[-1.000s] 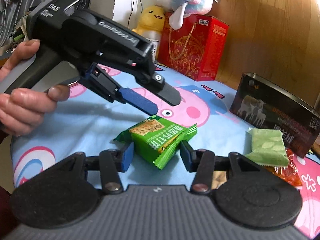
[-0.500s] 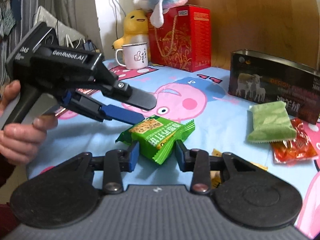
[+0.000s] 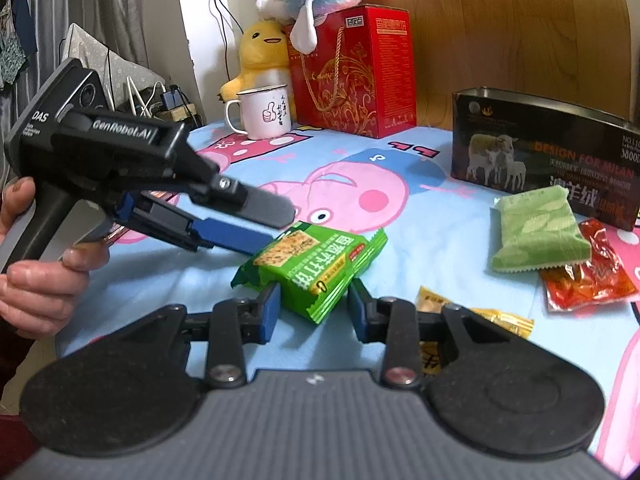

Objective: Organize snacks

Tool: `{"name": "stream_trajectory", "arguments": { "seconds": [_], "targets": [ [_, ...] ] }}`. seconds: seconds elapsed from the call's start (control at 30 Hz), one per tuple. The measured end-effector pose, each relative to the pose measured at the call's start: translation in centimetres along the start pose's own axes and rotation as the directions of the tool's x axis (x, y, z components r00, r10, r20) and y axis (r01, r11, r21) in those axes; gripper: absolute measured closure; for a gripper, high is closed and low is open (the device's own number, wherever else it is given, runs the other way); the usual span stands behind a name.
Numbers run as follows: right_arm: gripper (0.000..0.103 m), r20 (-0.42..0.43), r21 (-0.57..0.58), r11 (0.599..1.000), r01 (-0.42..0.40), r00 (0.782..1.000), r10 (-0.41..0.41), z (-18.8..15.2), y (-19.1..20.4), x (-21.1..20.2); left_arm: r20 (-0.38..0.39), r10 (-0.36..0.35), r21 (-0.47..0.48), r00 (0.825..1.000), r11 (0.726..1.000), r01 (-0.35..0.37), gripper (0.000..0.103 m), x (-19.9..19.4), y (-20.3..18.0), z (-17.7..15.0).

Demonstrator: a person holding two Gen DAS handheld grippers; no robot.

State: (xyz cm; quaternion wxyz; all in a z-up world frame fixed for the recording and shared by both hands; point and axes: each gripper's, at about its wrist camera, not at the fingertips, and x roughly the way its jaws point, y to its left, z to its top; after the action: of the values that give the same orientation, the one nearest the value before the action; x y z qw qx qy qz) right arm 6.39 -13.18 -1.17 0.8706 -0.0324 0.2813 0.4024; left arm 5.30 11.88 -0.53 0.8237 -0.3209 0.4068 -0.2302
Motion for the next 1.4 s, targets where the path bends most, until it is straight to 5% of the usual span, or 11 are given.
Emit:
{"name": "stream_trajectory", "arguments": {
  "seconds": [1.1, 1.27, 1.4],
  "targets": [
    [0.068, 0.012, 0.016, 1.000, -0.008, 1.000, 0.008, -0.1, -0.1, -0.1, 0.014, -0.054, -0.043, 0.998, 0.998, 0.054, 0.054, -0.7, 0.6, -0.1],
    [0.070, 0.016, 0.017, 1.000, 0.003, 1.000, -0.004, -0.1, 0.0, -0.2, 0.006, -0.037, -0.046, 0.999, 0.998, 0.037, 0.068, -0.1, 0.5, -0.1],
    [0.070, 0.069, 0.025, 1.000, 0.017, 0.997, -0.018, 0.5, -0.2, -1.1, -0.004, -0.040, -0.016, 0.999, 0.999, 0.040, 0.068, 0.2, -0.5, 0.5]
  ]
}}
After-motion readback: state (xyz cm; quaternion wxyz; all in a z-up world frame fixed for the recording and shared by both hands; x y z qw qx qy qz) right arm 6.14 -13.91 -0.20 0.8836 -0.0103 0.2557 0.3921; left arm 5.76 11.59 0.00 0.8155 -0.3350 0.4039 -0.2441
